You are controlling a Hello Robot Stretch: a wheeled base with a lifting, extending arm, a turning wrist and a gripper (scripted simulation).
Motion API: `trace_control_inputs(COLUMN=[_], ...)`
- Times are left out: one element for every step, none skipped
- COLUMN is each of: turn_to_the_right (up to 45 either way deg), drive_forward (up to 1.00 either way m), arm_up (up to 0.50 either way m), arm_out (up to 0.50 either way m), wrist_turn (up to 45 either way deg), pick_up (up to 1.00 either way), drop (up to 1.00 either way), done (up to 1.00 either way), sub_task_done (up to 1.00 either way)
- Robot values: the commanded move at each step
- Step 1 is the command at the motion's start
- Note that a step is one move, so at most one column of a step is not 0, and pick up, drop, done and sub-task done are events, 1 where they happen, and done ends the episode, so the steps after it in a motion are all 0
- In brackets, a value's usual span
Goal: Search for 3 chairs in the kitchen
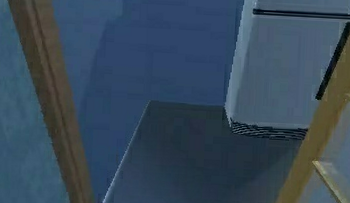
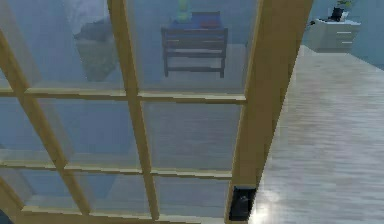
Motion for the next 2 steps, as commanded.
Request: trace_control_inputs(turn_to_the_right=[9.0, 0.0], drive_forward=[0.0, 0.9], arm_up=[0.0, 0.0], arm_out=[0.0, 0.0], wrist_turn=[0.0, 0.0], pick_up=[0.0, 0.0], drop=[0.0, 0.0], done=[0.0, 0.0], sub_task_done=[0.0, 0.0])
